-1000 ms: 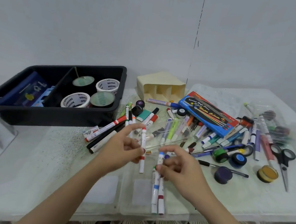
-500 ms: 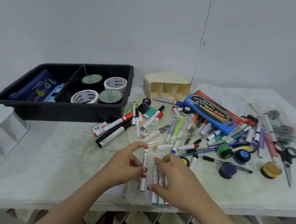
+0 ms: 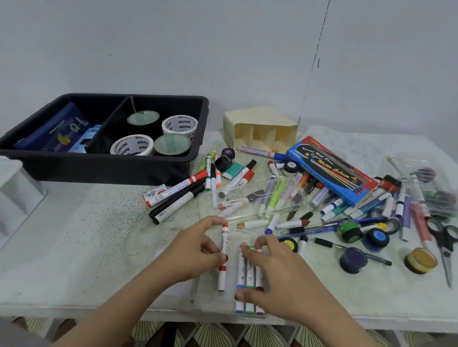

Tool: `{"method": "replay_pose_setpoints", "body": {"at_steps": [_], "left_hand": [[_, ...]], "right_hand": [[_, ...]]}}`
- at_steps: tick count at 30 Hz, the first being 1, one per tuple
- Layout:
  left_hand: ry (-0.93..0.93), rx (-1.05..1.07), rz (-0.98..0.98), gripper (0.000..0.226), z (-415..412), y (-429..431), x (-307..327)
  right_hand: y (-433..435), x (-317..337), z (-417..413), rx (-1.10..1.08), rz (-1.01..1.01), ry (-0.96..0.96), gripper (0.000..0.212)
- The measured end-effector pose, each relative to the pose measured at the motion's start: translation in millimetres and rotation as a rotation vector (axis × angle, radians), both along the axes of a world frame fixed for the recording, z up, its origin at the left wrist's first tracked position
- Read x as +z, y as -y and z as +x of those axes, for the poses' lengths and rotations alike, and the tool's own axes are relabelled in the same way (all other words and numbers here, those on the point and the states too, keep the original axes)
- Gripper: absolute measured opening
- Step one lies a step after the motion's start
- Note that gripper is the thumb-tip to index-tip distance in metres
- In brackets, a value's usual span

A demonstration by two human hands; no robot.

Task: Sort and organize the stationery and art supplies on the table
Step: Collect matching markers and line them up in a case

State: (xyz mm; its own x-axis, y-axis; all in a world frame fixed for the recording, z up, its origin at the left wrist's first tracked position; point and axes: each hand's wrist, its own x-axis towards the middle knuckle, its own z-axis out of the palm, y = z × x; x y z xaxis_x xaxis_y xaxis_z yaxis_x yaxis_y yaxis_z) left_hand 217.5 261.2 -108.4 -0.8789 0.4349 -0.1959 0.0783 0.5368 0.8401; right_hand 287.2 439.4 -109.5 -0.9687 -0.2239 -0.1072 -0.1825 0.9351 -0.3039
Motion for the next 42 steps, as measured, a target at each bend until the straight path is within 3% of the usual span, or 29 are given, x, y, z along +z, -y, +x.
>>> {"method": "replay_pose_setpoints", "body": {"at_steps": [6, 19, 26, 42], "left_hand": [[-0.049, -0.030, 0.041, 0.055, 7.0, 0.8, -1.2], [-0.245, -0.281, -0.361, 0.069, 6.1, -3.7, -5.7], [-0.210, -0.438, -0.506, 0.087, 3.1, -1.6, 3.1], [-0.208, -0.376, -0.522, 0.093, 3.0, -7.4, 2.7]], "right_hand": [[-0.3, 1.1, 0.0, 0.005, 0.019, 0.003, 0.083], [-4.5, 7.0, 0.8, 0.068, 0.073, 0.034, 0.079], [-8.3, 9.7, 0.4, 0.109, 0.088, 0.096, 0.086], [-12.4, 5.6, 10.5, 0.078, -0.025, 0.091, 0.089]]}}
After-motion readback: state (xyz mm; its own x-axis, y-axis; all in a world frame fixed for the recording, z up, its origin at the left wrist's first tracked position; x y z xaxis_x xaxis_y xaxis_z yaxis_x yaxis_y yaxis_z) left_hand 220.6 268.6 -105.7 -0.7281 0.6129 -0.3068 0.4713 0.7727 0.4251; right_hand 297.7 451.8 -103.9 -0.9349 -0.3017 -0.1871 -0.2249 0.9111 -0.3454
